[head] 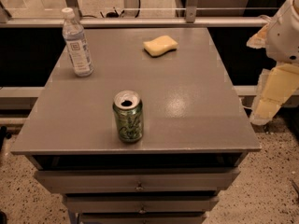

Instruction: Knock blue plastic bottle over

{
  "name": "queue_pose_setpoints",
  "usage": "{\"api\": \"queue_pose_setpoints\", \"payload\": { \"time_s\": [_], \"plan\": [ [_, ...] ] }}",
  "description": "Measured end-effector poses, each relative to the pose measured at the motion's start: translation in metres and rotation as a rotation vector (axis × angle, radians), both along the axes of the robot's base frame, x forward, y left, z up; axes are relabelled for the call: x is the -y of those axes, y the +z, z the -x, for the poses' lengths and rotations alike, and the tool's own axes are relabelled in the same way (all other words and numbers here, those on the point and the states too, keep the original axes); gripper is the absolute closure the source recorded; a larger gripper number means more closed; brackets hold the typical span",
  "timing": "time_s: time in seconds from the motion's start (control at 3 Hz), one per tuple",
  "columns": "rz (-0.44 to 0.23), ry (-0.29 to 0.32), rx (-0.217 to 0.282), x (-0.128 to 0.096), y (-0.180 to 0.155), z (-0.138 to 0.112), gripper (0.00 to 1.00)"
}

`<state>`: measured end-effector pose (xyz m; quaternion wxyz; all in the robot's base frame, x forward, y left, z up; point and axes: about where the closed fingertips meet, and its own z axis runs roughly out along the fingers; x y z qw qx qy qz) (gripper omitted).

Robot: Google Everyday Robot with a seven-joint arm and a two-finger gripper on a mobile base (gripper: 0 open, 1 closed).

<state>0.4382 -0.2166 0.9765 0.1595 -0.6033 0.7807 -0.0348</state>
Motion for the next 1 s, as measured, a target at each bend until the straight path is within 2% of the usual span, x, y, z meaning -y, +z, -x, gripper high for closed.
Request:
{"api": "queue_pose_setpoints", "payload": {
  "time_s": [0.33, 0.67, 1.0],
  "plan": [
    [0.0, 0.0, 0.0, 0.0, 0.0, 0.0, 0.0],
    [-0.052, 0.058, 0.016, -0.027, 0.003, -0.023, 0.0],
    [-0.145, 0.175, 0.063, -0.081, 0.011, -0.07, 0.0]
  ]
}}
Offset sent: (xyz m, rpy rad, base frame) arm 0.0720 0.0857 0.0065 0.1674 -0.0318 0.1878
